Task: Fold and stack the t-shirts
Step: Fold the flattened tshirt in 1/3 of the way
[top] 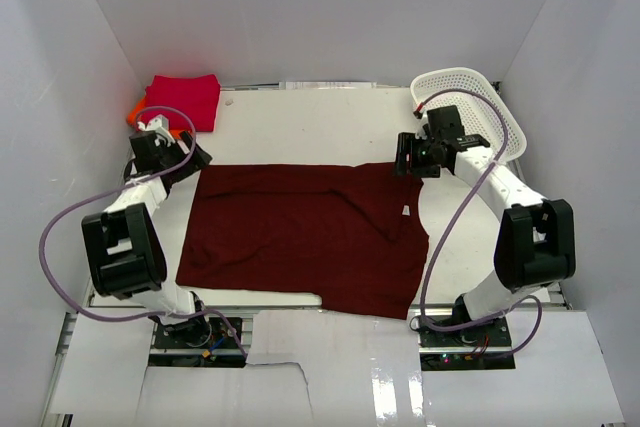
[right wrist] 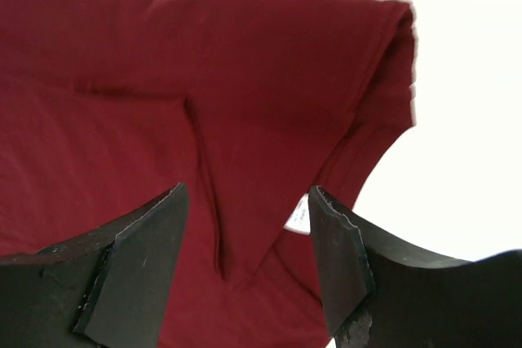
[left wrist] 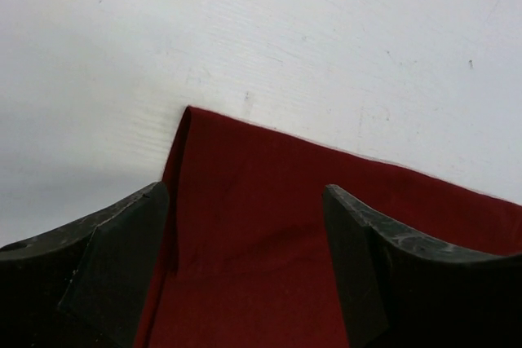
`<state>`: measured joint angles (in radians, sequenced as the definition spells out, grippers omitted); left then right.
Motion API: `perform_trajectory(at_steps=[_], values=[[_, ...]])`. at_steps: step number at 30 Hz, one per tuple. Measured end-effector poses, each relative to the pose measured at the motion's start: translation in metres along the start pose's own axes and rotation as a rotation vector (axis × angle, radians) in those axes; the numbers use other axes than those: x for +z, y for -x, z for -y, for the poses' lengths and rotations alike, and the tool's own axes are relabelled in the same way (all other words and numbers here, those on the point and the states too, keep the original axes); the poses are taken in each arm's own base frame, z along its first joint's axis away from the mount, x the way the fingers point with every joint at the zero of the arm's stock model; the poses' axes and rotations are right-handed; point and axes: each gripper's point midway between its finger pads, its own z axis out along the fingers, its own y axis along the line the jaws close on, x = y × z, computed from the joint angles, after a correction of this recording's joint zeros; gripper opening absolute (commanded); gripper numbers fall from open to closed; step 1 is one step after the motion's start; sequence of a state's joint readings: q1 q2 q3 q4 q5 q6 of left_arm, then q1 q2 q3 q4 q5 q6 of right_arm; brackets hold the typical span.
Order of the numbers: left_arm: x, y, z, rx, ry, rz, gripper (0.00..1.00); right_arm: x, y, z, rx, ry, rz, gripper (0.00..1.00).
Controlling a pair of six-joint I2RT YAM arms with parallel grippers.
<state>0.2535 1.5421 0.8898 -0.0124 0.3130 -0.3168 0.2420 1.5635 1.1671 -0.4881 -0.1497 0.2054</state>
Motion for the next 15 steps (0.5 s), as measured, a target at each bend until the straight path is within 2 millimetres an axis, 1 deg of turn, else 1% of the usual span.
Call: perform_trajectory(at_steps=[1,2,3,4,5,7,9,12,15], values=[[0.007,-0.002,-0.001,-0.004,-0.007,-0.018,0.76,0.003,0.003,0.004,0.012,0.001,0.001,0.67],[0.016,-0.004,-0.003,-0.011,-0.014,-0.037,0.58,0.005,0.007,0.008,0.026,-0.001,0.003,0.68],[0.023,-0.009,-0.004,-0.022,-0.026,-0.061,0.49,0.008,0.009,0.012,0.037,-0.003,0.003,0.68],[0.029,-0.013,-0.005,-0.028,-0.039,-0.082,0.44,0.011,0.012,0.016,0.046,-0.006,0.002,0.69],[0.034,-0.019,-0.005,-0.034,-0.052,-0.105,0.41,0.013,0.014,0.019,0.055,-0.01,0.001,0.7],[0.038,-0.029,-0.006,-0.045,-0.068,-0.144,0.41,0.019,0.02,0.026,0.074,-0.017,-0.001,0.7],[0.041,-0.031,-0.005,-0.051,-0.079,-0.162,0.41,0.025,0.027,0.03,0.088,-0.021,-0.002,0.7],[0.044,-0.02,-0.001,-0.038,-0.093,-0.15,0.42,0.036,0.035,0.037,0.107,-0.021,0.001,0.7],[0.046,-0.006,0.003,-0.018,-0.102,-0.123,0.41,0.048,0.037,0.044,0.125,-0.026,-0.011,0.7]])
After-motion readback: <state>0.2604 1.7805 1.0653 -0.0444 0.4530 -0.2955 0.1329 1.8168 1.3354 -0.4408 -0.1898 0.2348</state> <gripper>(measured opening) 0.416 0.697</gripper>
